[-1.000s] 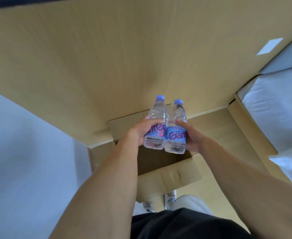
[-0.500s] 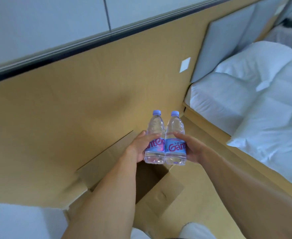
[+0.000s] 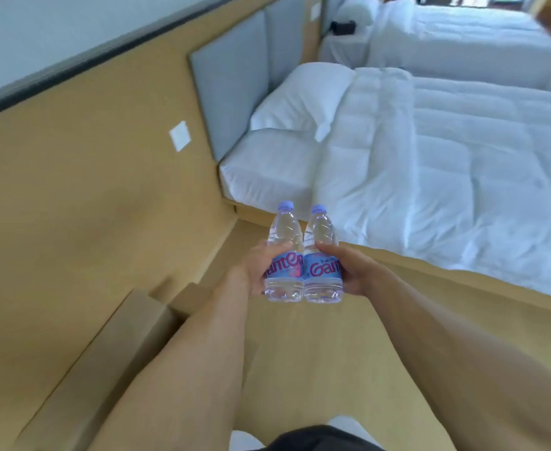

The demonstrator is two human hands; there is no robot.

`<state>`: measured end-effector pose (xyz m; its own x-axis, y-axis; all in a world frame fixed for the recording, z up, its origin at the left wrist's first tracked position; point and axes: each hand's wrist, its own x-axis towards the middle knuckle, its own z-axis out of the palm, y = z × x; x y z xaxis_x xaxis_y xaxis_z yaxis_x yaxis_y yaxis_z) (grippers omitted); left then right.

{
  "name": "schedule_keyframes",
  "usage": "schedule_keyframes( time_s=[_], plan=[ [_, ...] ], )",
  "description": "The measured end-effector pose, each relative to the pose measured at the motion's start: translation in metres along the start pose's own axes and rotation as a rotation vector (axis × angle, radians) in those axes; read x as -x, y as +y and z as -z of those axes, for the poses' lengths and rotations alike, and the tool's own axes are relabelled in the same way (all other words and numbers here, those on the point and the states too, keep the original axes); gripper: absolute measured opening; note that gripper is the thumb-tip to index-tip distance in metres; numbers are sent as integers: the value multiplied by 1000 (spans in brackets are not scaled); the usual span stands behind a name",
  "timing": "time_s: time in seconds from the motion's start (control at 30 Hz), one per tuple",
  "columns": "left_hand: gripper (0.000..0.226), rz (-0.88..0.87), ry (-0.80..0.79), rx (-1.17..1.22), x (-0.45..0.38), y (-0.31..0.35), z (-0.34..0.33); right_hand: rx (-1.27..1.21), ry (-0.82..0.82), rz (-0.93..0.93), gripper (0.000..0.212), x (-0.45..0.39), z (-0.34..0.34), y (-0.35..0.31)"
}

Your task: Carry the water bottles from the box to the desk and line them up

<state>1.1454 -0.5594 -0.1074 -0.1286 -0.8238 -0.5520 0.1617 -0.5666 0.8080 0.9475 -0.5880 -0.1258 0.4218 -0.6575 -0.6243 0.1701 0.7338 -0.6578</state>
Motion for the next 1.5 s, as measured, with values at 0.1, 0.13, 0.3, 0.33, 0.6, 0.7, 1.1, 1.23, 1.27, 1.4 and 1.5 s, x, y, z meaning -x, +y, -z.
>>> schedule_keyframes(
  time_s=[0.1, 0.13, 0.3, 0.33, 0.6, 0.7, 1.1, 1.23, 1.27, 1.4, 1.5],
  plan=[
    [44, 13, -17, -70, -22, -5, -57, -40, 91, 45, 63, 29, 56, -3],
    [43, 21, -39, -87, -30, -8, -77, -48, 125, 59, 66, 40, 75, -3],
    [43, 52, -220, -188, -55, -18, -179, -134, 296, 134, 76, 98, 165, 5],
    [43, 64, -256, -218, -59, -21, -199, -158, 328, 152, 77, 110, 181, 7],
    [48, 135, -548, -421, -83, -49, -344, -339, 553, 297, 59, 202, 283, 35],
    [37, 169, -659, -496, -91, -60, -393, -455, 637, 372, 47, 233, 311, 47],
    [48, 221, -966, -604, -149, -82, -591, -690, 1014, 518, 50, 313, 433, 30],
    [49, 228, -1050, -649, -177, -73, -658, -735, 1087, 569, 45, 324, 475, 6],
    [50, 219, -1063, -641, -180, -72, -667, -733, 1098, 565, 45, 325, 479, 4],
    [61, 200, -1125, -679, -196, -72, -720, -790, 1191, 574, 49, 336, 511, -2],
    [56, 208, -1177, -705, -202, -84, -751, -845, 1223, 590, 41, 347, 532, 1]
  ],
)
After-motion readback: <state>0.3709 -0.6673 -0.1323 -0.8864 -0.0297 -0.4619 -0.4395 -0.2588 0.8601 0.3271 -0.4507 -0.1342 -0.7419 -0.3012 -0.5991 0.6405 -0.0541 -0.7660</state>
